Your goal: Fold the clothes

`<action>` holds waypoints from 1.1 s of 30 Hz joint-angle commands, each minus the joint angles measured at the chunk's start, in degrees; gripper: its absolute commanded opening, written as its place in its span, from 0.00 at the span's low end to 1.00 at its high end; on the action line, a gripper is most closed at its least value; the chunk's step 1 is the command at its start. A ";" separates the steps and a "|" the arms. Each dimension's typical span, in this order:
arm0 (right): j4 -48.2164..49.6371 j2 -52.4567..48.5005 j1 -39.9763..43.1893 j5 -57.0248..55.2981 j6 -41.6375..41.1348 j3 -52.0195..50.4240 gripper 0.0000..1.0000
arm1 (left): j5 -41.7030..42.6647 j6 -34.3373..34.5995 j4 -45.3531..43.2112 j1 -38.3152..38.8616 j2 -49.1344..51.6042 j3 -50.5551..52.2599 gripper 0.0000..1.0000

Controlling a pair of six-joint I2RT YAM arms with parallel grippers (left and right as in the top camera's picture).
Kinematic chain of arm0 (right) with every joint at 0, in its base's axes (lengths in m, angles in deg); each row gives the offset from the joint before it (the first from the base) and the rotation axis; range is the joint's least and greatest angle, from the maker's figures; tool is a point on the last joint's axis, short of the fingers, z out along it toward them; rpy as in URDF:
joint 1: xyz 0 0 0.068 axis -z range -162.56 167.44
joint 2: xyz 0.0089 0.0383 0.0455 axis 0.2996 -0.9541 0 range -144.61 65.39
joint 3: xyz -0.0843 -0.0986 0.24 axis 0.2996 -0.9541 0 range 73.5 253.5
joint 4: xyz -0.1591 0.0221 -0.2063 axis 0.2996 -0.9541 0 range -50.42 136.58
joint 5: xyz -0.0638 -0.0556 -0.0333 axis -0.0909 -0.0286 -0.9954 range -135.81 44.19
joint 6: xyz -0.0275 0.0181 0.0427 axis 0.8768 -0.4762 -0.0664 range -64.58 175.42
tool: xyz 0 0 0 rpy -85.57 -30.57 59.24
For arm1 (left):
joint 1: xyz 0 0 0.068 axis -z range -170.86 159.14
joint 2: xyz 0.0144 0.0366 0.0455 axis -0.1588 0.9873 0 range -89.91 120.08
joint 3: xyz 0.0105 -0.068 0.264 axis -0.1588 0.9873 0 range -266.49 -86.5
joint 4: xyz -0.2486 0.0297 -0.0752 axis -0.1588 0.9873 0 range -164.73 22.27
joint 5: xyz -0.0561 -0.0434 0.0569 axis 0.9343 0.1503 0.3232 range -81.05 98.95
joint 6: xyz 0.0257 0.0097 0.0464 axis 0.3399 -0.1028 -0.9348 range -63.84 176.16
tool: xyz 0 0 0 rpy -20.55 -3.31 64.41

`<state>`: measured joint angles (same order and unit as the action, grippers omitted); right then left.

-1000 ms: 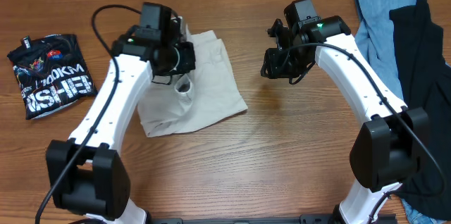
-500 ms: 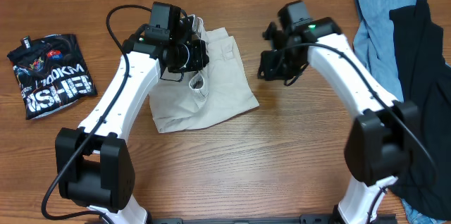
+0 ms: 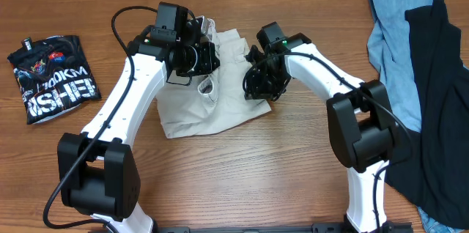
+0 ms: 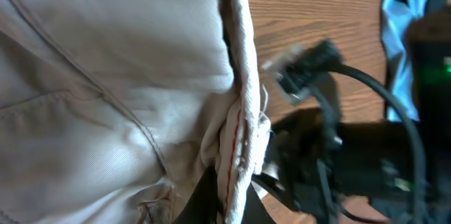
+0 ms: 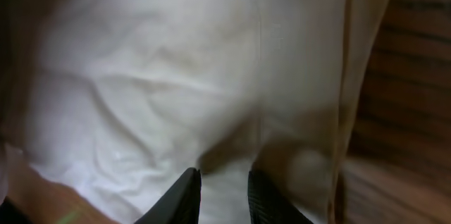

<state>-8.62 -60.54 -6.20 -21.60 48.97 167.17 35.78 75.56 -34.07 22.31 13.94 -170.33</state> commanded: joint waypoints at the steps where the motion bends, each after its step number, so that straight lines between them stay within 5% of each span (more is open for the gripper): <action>1: 0.55 -2.38 0.24 0.72 -1.27 -0.09 0.26 | 7.08 -0.09 -0.68 0.72 -0.52 -1.86 0.04; 14: 0.61 -3.43 0.24 -0.57 -1.27 -0.09 0.26 | 13.07 1.11 -0.68 0.72 -0.61 -7.06 0.04; 33: -0.63 -3.17 0.24 -0.57 -1.29 -0.07 0.22 | -0.50 0.07 2.80 8.39 -0.13 -6.23 0.06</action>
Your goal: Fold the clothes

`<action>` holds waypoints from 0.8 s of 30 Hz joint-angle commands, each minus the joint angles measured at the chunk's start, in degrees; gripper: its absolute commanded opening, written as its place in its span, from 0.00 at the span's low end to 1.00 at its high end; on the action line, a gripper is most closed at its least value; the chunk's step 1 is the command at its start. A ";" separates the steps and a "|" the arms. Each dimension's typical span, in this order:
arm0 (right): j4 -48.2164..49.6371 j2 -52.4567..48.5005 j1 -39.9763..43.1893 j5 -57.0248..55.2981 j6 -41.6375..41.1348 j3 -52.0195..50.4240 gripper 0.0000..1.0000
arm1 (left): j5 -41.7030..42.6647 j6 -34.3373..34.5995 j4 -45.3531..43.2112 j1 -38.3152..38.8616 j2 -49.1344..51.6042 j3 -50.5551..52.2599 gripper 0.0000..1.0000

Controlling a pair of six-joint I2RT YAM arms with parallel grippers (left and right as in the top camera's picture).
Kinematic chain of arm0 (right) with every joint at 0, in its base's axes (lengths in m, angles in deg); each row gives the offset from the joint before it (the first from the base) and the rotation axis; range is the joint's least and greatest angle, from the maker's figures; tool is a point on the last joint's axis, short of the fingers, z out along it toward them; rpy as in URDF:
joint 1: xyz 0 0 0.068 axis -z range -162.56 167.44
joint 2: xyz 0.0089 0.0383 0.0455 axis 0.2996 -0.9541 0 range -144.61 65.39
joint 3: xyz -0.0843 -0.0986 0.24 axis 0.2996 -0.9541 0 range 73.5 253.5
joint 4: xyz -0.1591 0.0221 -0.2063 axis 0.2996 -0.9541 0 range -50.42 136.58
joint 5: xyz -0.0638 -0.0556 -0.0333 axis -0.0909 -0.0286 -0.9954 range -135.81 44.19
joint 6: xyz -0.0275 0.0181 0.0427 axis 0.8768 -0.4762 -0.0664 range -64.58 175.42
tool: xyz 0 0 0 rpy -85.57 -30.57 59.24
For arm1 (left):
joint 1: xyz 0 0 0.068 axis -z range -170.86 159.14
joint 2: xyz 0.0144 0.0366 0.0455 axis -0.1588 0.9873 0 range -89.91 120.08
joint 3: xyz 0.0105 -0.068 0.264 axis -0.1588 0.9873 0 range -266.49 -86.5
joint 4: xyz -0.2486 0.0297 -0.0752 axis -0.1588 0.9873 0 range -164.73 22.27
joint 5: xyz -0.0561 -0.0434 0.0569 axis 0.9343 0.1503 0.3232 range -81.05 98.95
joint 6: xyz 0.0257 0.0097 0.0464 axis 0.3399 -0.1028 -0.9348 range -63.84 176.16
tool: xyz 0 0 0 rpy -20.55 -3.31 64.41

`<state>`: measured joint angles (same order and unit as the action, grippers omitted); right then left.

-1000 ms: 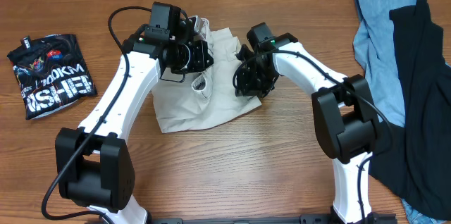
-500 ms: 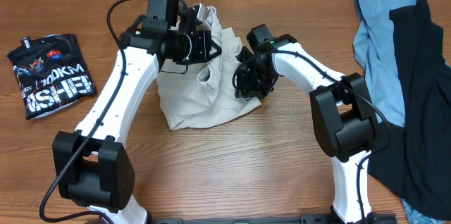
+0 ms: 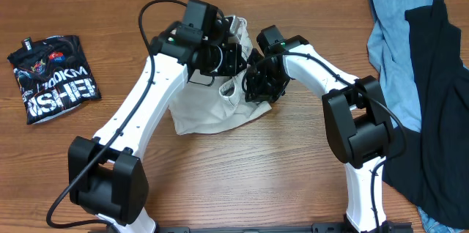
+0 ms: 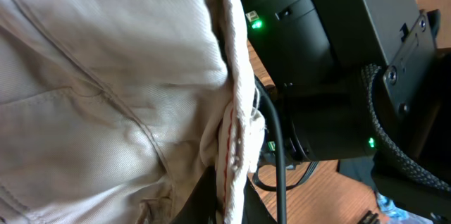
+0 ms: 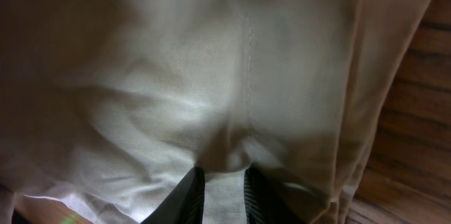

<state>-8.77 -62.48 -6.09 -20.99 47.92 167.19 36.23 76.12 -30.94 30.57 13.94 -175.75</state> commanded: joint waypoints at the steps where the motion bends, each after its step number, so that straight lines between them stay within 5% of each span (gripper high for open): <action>1: -0.48 -1.11 0.13 -1.18 -0.26 -0.09 0.22 | -1.18 -0.48 -0.33 0.13 -0.11 -0.81 0.06; 24: -0.28 12.57 2.40 -8.96 -3.45 0.20 0.27 | -9.68 0.68 -0.44 0.11 0.46 -0.81 0.07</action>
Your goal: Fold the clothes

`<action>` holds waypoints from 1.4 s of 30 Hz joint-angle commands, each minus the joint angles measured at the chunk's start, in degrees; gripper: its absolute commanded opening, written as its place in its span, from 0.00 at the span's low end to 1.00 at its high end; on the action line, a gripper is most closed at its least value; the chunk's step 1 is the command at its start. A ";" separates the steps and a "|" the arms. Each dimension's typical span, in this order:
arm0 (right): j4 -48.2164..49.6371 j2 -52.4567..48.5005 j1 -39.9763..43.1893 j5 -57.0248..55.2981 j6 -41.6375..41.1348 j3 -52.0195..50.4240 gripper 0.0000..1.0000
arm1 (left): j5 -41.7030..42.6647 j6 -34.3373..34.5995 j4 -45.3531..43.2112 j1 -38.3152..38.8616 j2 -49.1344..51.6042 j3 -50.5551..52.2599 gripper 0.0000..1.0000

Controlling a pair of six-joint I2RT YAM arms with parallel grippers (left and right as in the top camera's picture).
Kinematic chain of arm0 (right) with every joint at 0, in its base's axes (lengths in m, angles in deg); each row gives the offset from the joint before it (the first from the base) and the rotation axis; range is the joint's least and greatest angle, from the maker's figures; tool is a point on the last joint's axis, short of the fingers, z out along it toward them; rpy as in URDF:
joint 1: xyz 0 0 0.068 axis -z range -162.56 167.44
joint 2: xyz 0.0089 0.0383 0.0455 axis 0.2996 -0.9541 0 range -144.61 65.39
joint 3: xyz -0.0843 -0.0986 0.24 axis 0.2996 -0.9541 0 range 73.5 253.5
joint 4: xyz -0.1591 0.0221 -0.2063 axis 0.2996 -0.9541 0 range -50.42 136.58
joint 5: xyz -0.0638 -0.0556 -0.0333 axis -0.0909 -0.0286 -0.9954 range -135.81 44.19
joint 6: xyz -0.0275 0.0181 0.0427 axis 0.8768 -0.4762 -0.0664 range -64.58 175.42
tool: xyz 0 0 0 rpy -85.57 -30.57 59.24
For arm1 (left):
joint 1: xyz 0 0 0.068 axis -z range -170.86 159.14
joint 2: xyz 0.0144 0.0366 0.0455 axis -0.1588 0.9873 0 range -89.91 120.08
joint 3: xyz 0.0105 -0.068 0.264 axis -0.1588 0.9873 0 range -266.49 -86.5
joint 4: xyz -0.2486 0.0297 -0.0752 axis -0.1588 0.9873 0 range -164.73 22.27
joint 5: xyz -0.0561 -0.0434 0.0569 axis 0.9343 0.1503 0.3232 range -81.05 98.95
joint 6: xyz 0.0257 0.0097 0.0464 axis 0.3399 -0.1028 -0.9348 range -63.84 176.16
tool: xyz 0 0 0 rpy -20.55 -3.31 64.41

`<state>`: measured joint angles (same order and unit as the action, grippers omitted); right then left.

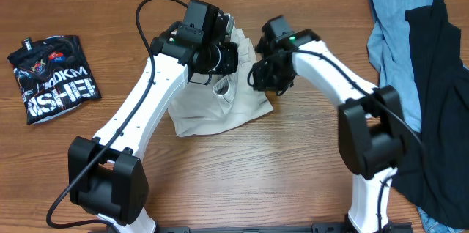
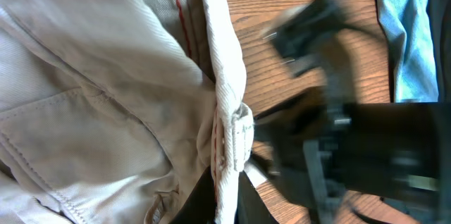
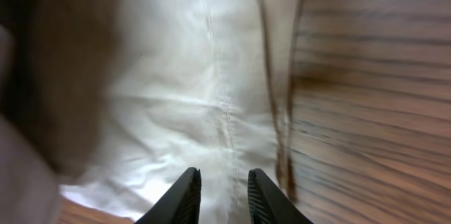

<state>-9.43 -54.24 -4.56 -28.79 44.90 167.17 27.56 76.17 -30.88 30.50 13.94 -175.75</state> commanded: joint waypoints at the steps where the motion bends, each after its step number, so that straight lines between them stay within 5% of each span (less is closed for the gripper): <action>1: 0.33 4.98 1.11 -1.16 -0.44 0.22 0.27 | -0.98 0.63 -0.59 0.22 0.83 -0.81 0.07; 4: 0.15 6.62 1.88 -1.16 -0.42 0.22 0.27 | -0.15 0.81 -0.81 0.48 1.97 -0.81 0.14; 8: 0.04 7.78 2.71 -1.18 -0.44 0.22 0.27 | 6.12 -1.77 -5.29 0.79 2.99 -0.83 0.81; 10: -0.28 7.89 3.28 -1.18 -0.44 0.22 0.27 | 8.41 -2.27 -6.62 0.55 2.64 -2.01 0.96; 12: -1.03 7.89 4.00 -1.66 -0.42 0.22 0.27 | 8.02 -2.62 -5.66 -0.13 1.99 -4.15 1.00; 16: -2.23 8.33 5.66 -1.92 0.20 0.22 0.27 | 2.10 -2.86 -1.64 -2.80 0.59 -8.31 0.98; 18: -2.60 8.90 5.90 -0.42 1.46 0.22 0.27 | -1.49 -2.89 -0.11 -4.26 0.59 -8.87 0.87; 22: -3.80 9.57 5.33 12.07 6.32 0.22 0.26 | -11.45 -3.13 1.75 -6.86 1.97 -7.43 0.38; 24: -5.35 9.51 4.22 16.72 7.98 0.20 0.26 | -11.96 -4.81 1.16 -7.82 3.48 -6.88 0.24; 33: -3.85 8.63 -5.27 16.70 7.82 0.13 0.27 | -9.94 -6.38 -3.54 -11.67 14.25 -6.86 0.18; 42: -0.15 0.57 -6.56 14.12 4.68 0.02 0.27 | -13.53 -8.20 -3.93 -12.63 21.66 -6.86 0.24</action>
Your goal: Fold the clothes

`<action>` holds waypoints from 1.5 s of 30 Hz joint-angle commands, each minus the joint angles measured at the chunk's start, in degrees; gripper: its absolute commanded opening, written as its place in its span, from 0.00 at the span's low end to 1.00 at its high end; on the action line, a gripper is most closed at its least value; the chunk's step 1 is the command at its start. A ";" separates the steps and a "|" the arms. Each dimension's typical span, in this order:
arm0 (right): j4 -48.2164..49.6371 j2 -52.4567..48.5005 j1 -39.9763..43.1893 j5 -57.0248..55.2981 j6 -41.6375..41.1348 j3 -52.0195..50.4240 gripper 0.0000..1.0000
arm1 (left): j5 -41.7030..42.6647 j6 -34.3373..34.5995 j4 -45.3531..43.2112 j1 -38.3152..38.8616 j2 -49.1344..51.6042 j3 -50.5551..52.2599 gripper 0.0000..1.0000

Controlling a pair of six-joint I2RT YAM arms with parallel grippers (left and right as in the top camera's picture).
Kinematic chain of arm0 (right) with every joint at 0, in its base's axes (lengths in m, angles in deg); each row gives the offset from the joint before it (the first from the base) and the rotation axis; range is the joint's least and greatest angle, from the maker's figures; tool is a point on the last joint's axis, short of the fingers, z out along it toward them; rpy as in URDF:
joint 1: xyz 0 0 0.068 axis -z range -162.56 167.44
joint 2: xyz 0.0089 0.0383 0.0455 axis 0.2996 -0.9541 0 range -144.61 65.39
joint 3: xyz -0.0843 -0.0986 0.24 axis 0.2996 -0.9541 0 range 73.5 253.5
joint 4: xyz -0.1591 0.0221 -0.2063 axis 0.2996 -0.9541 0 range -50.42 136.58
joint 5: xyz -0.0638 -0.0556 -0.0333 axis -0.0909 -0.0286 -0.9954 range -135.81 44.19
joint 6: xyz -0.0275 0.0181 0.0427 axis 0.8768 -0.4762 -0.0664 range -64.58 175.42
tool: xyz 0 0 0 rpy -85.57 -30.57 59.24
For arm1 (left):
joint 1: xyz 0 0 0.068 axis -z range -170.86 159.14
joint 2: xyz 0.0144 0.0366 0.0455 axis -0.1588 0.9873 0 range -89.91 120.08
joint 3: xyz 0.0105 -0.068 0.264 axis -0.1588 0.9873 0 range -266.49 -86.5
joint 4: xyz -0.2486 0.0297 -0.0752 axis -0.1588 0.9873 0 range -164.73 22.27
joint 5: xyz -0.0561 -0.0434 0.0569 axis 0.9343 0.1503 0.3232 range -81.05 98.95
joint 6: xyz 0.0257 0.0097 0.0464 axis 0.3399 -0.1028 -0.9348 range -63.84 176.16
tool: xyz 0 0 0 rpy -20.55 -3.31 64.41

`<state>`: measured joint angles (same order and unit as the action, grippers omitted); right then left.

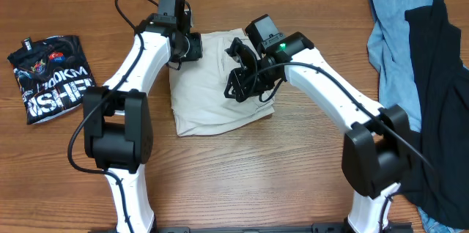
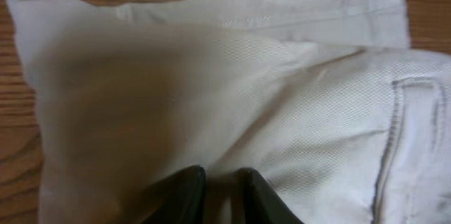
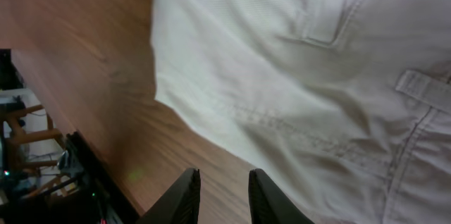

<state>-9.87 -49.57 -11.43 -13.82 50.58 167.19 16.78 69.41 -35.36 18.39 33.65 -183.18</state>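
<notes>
Beige shorts lie folded flat on the table, a rough rectangle with waistband and belt loops toward the right. My left gripper sits low over their far left corner. In the left wrist view its fingertips stand slightly apart on the cloth, gripping nothing. My right gripper hovers above the shorts' right half. In the right wrist view it is open over bare wood beside the cloth's hem.
A folded black printed T-shirt lies at the left edge of the wooden table. A blue garment and a black garment are piled at the right edge.
My left gripper has let go of the waistband and now rests at the shorts' far left corner. The shorts lie flat. My right gripper has shifted from the right edge to above the cloth.
At first my left gripper held the waistband raised over the shorts while the right pressed on the cloth beside it. Then the waistband was further right, close to the right arm, and the shorts were bunched. Now the shorts lie folded flat with both grippers free.
</notes>
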 commanded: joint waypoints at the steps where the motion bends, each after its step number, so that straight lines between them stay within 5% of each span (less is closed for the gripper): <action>1: 0.42 -5.49 0.31 -0.85 -1.01 0.00 0.27 | -2.75 -1.46 0.92 -0.76 2.62 0.57 0.25; 9: -1.75 -12.37 0.37 -2.93 -1.01 0.00 0.27 | -5.84 -1.42 9.64 -2.10 5.16 0.57 0.22; 14: -4.74 -12.92 2.10 -17.44 -1.01 0.00 0.27 | -6.80 3.78 21.42 -2.56 5.16 0.59 0.04; 21: -0.87 -12.92 6.54 -30.25 2.86 0.04 0.27 | -1.79 6.58 36.39 -2.03 5.09 0.59 0.04; 31: 0.42 -12.90 7.74 -31.12 4.04 0.13 0.27 | 2.84 4.83 34.45 -0.72 -7.06 0.57 0.04; 32: 0.42 -12.90 7.74 -31.12 4.04 0.13 0.27 | 1.97 4.76 32.59 -1.18 -9.07 0.57 0.08; 33: 0.42 -12.90 7.74 -31.12 4.04 0.13 0.27 | 0.55 4.76 30.58 -1.68 -10.80 0.57 0.22; 34: 0.42 -12.90 7.74 -31.12 4.07 0.13 0.27 | -0.39 4.74 28.30 -2.23 -12.26 0.57 0.50; 35: 0.42 -12.90 7.74 -31.10 4.04 0.13 0.27 | -0.96 4.52 25.97 -2.67 -13.27 0.57 0.58; 45: -0.33 -12.90 7.72 -31.06 4.00 0.13 0.27 | 11.74 -9.25 12.28 -4.33 -5.88 0.57 0.82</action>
<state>-9.78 -61.19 -5.85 -37.25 54.21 168.11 23.73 65.46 -22.55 13.76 23.21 -182.74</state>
